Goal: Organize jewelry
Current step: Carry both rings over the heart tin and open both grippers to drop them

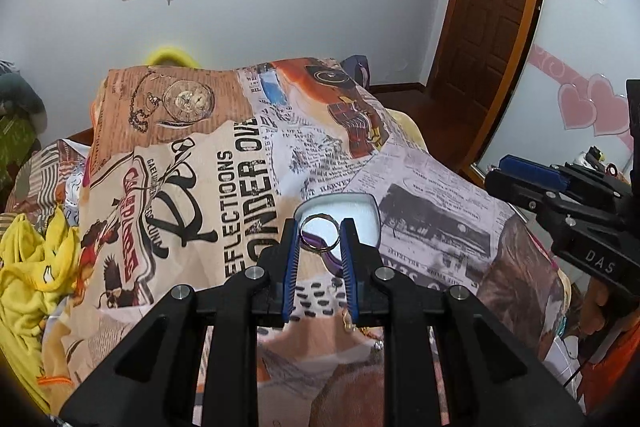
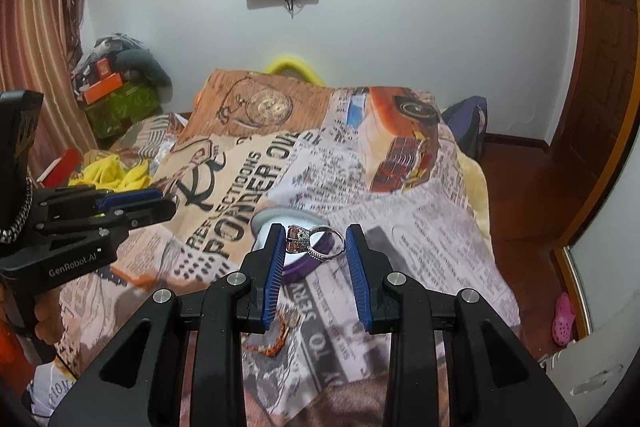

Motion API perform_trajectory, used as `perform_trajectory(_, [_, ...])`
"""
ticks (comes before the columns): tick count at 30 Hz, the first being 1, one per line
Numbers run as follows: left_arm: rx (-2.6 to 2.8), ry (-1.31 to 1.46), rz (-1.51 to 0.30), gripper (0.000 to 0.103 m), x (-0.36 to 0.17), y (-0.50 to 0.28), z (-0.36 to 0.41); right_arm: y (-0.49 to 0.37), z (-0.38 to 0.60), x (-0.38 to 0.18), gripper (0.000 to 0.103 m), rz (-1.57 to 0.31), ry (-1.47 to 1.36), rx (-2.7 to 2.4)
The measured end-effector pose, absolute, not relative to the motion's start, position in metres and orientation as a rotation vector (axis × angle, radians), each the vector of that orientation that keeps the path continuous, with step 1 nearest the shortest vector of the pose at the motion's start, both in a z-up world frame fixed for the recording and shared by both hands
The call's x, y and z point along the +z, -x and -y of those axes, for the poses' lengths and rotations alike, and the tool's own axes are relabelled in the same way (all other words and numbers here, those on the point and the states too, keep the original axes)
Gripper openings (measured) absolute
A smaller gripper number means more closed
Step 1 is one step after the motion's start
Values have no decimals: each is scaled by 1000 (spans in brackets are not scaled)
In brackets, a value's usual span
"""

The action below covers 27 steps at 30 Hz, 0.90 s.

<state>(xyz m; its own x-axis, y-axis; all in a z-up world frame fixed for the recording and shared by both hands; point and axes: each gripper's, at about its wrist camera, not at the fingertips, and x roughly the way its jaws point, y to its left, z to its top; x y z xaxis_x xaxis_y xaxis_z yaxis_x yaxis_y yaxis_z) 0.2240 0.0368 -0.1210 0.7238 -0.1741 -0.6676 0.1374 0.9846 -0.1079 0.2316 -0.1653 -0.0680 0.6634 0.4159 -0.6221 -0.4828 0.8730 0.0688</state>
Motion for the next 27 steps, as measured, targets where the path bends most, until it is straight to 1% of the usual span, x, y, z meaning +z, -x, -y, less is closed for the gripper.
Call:
perform_trajectory(11, [-140,36,-758,20,-130,-262,-39,-267,156,-76,28,-669,117,511])
perform_trajectory(16, [-137,30,-771,20,-135,-281,-39,-287,149,-91,28,-727,98,553])
perform_trajectory(27, [-175,30,-876,20,-171,-316,-30,-312,131,-129,28,-853,117,615])
